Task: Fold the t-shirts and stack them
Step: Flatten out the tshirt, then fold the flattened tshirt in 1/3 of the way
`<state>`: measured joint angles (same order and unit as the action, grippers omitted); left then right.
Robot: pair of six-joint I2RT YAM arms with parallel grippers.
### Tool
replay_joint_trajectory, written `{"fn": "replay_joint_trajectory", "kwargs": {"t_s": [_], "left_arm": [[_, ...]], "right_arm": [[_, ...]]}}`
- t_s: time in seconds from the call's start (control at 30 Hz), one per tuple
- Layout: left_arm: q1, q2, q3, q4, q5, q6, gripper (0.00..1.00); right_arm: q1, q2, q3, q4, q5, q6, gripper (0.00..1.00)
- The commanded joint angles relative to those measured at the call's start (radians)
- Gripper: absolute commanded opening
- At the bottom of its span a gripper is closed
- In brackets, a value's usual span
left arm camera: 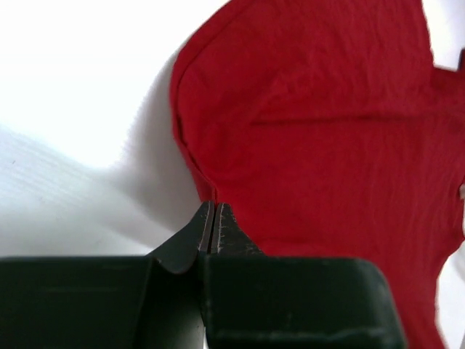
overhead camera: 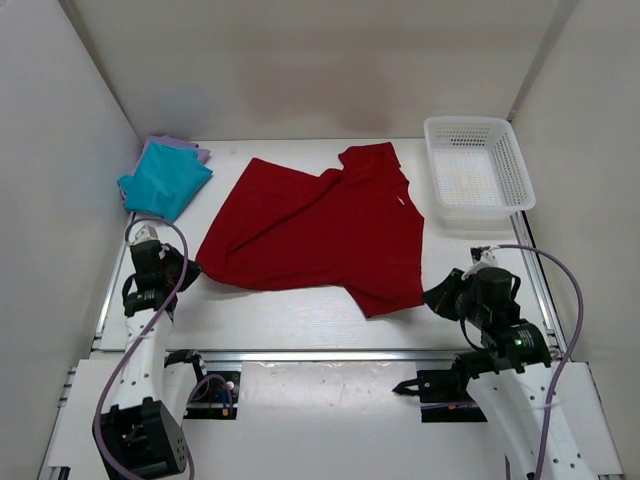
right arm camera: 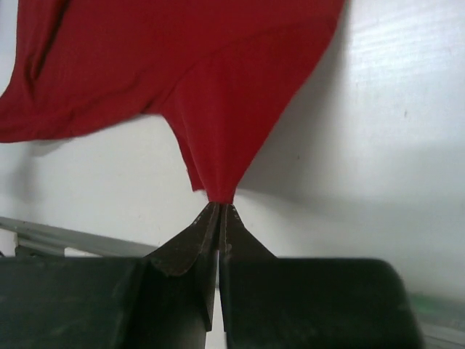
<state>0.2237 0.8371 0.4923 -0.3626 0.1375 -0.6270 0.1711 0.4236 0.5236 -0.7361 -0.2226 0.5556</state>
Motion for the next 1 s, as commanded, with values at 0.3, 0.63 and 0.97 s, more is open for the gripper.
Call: {"fn": "replay_joint_trajectory", "kwargs": {"t_s": [0.3, 0.63, 0.97], "left_arm": [[-0.098, 0.045, -0.003, 0.053, 0.111, 0.015, 0.0], [-0.072, 0.171, -0.026, 0.203, 0.154, -0.074, 0.0], [-0.098, 0.416, 0.16, 0.381, 0.116, -0.247, 0.0]], "right_arm": [[0.329, -0.048, -0.083, -0.02, 0.242, 0.286, 0.0], [-0.169, 0.165, -0.151, 0.29, -0.116, 0.028, 0.0], [-0.157, 0.622, 0.124, 0.524, -0.029, -0.023, 0.0]]}}
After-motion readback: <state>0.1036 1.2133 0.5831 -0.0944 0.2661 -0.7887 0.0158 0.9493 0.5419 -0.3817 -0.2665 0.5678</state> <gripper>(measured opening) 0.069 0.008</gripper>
